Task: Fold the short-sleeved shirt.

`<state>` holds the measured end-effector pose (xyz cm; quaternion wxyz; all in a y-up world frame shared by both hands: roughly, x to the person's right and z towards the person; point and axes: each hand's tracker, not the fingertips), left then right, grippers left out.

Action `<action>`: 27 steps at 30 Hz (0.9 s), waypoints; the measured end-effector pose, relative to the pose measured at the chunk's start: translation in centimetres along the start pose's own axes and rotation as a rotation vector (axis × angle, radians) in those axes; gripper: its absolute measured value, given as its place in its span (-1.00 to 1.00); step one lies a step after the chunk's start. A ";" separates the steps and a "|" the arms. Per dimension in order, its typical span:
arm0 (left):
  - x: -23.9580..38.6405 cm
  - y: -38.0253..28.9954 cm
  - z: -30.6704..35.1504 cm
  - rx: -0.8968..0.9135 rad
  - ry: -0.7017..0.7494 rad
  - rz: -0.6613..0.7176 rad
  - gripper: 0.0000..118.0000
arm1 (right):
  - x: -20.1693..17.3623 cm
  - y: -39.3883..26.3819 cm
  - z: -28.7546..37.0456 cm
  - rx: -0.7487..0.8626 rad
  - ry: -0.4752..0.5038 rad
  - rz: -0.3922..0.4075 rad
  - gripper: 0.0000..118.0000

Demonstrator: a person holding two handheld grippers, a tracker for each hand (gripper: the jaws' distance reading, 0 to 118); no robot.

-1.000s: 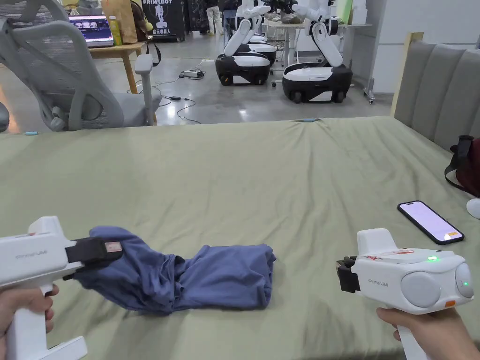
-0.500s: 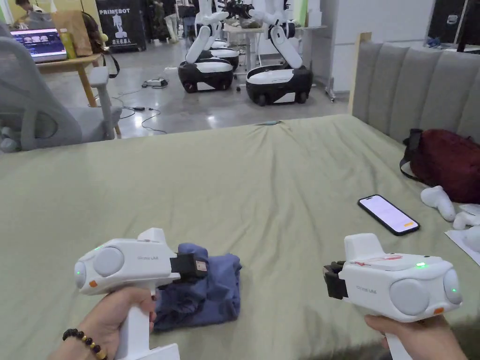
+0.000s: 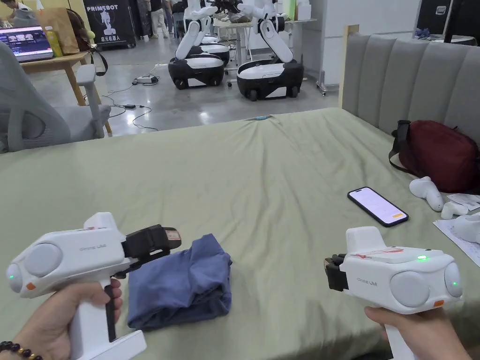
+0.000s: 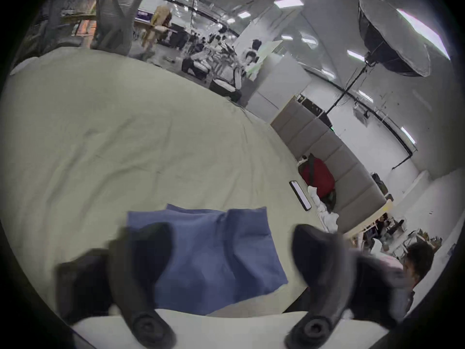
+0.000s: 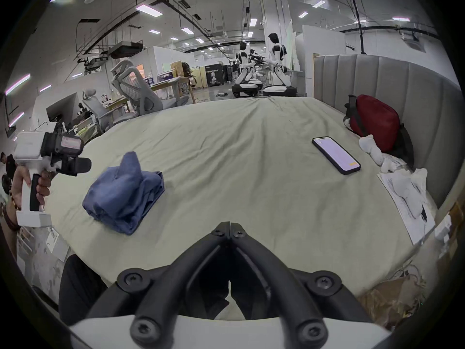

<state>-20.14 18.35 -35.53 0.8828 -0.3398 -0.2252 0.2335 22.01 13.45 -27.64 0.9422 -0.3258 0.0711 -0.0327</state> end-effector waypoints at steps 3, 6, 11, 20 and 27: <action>-0.5 -0.7 0.6 0.003 0.013 -0.032 -0.65 | -0.5 0.4 -0.2 0.009 0.004 0.004 -1.00; -0.6 -1.5 0.0 -0.009 0.040 -0.036 -1.00 | -1.0 0.7 -0.2 0.013 0.013 0.010 -1.00; 0.5 -2.4 -3.0 -0.070 -0.049 -0.063 -1.00 | -1.3 0.6 -0.2 0.010 0.025 0.027 -1.00; 2.6 -4.6 -12.2 -0.224 -0.035 -0.097 -1.00 | 0.7 0.1 1.5 0.000 -0.027 0.024 -1.00; 1.8 -5.0 -11.8 -0.200 -0.069 -0.053 -1.00 | 2.3 -0.2 2.3 -0.011 -0.064 0.001 -1.00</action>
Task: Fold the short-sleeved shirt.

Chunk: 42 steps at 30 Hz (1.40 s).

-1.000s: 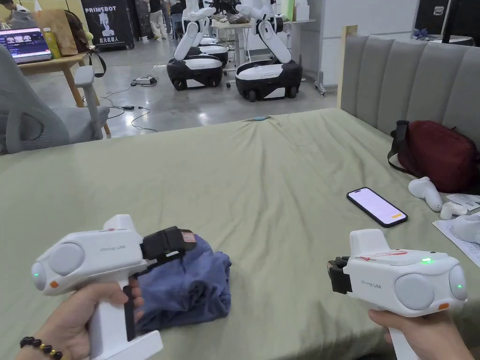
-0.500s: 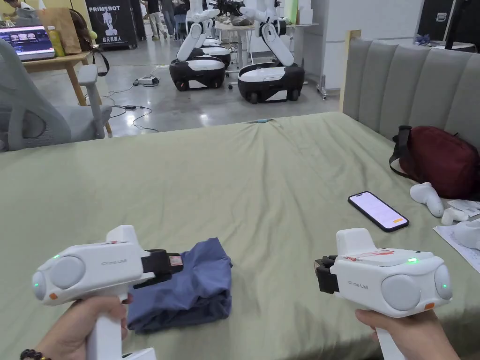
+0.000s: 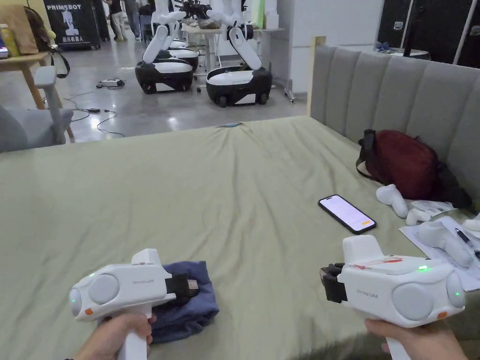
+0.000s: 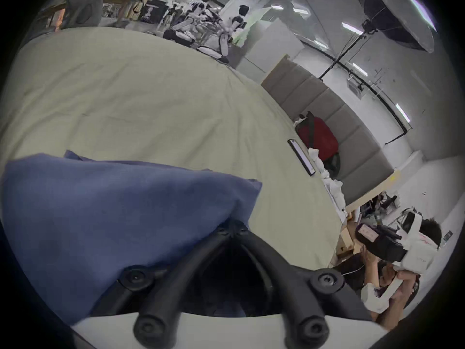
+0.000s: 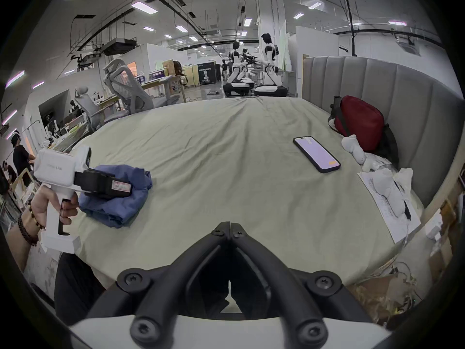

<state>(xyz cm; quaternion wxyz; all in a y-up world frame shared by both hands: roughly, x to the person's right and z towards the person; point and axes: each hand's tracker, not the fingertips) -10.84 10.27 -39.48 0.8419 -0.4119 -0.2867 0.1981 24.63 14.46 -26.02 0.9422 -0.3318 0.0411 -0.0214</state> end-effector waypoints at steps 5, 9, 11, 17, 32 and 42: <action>-1.1 0.5 5.0 0.149 0.022 -0.023 -1.00 | -1.7 0.5 -1.4 -0.020 0.045 -0.017 -1.00; -3.8 0.3 10.0 0.222 0.035 0.078 -1.00 | -5.2 2.1 -4.1 -0.037 0.211 -0.029 -1.00; -5.0 -0.6 12.5 0.234 0.055 0.074 -1.00 | -7.3 3.2 -6.0 -0.054 0.303 -0.041 -1.00; -7.5 -3.1 17.6 0.284 0.109 0.105 -1.00 | -12.7 5.1 -12.2 -0.142 0.431 -0.046 -1.00; -8.8 -1.9 12.1 0.201 0.115 0.200 0.88 | -16.3 4.1 -16.3 -0.197 0.337 0.069 -1.00; -7.3 -0.9 6.3 0.125 0.104 0.175 0.56 | -16.9 3.5 -15.8 -0.161 0.307 0.127 -0.99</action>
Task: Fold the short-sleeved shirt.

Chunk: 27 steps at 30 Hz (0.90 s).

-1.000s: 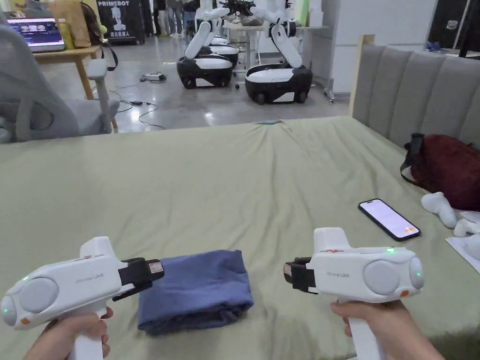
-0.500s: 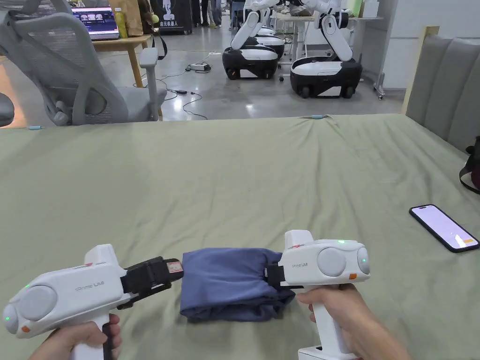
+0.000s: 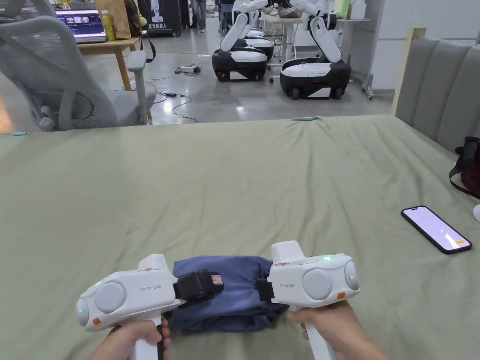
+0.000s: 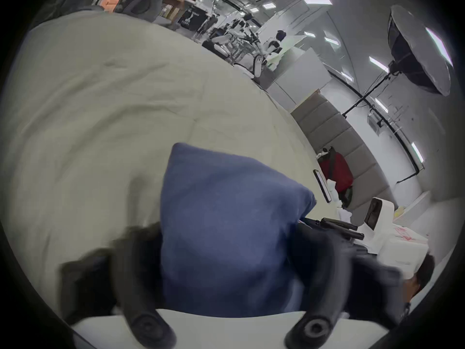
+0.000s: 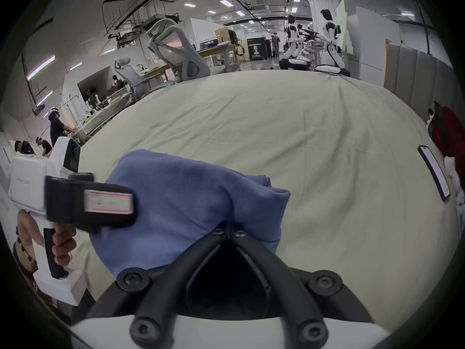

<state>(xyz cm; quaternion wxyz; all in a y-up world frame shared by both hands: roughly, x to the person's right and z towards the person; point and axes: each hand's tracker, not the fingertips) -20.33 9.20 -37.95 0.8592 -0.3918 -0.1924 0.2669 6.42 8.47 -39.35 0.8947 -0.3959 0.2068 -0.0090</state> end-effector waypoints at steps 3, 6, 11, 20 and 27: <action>0.1 -0.2 0.6 0.007 -0.029 -0.046 -0.22 | 0.0 -0.2 0.0 0.004 0.002 0.003 -0.98; 0.0 -0.3 1.4 0.006 -0.035 -0.081 -0.30 | -0.4 -0.3 0.1 0.013 -0.009 0.011 -0.98; -2.3 0.9 2.7 -0.002 -0.058 -0.060 -0.33 | -3.4 0.6 1.0 0.058 -0.035 0.038 -0.98; -11.9 5.5 12.0 0.035 0.005 -0.080 -0.33 | -13.5 7.3 -0.1 0.301 -0.071 0.183 -0.98; -26.3 10.7 22.5 0.128 0.134 -0.019 -0.33 | -22.9 12.1 -5.0 0.483 0.057 0.208 -0.87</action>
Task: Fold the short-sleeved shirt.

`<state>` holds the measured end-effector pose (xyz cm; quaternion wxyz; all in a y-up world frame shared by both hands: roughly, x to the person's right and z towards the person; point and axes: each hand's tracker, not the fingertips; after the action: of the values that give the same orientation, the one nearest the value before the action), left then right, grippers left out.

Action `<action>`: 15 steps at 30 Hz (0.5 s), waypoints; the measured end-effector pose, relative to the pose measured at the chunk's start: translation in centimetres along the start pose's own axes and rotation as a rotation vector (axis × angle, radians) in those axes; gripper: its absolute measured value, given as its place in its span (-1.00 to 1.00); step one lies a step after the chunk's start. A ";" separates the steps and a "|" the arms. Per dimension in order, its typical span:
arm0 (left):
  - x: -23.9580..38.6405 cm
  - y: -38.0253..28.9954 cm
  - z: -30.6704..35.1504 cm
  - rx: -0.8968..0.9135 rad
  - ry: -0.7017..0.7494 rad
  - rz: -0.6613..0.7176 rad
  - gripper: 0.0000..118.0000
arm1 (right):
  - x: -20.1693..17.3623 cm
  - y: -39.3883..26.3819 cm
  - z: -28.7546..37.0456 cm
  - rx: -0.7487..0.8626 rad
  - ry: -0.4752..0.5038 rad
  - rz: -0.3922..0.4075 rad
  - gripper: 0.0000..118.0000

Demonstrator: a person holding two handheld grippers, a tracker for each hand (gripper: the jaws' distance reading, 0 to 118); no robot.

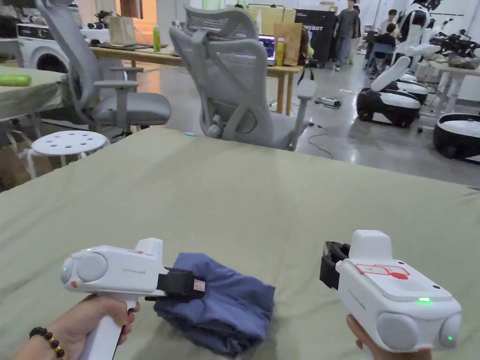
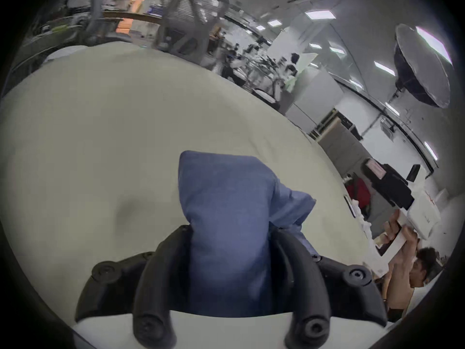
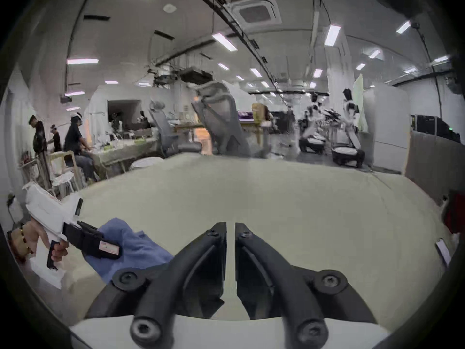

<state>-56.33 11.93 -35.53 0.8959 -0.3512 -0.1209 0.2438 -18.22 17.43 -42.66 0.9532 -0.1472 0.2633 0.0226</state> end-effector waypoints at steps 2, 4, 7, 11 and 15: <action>-4.6 1.3 2.3 0.028 0.039 -0.006 -0.33 | -2.5 0.2 -1.9 0.036 0.049 0.010 -0.83; -8.9 2.7 3.9 0.039 0.062 0.041 -0.33 | -4.7 0.1 -3.7 0.036 0.075 0.029 -0.83; -13.4 4.0 5.4 0.046 0.123 0.065 -0.33 | -7.5 -0.4 -6.3 0.014 0.120 0.033 -0.84; -15.1 4.2 5.7 0.059 0.130 0.105 -0.33 | -9.7 -1.8 -9.0 -0.008 0.139 0.087 -0.92; -13.7 3.7 5.4 0.075 0.143 0.019 -0.20 | -10.3 -2.1 -9.2 -0.027 0.148 0.087 -1.00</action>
<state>-71.39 10.23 -34.81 0.9123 -0.3353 -0.0438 0.2309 -31.41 13.12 -44.37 0.9271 -0.1500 0.3387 0.0565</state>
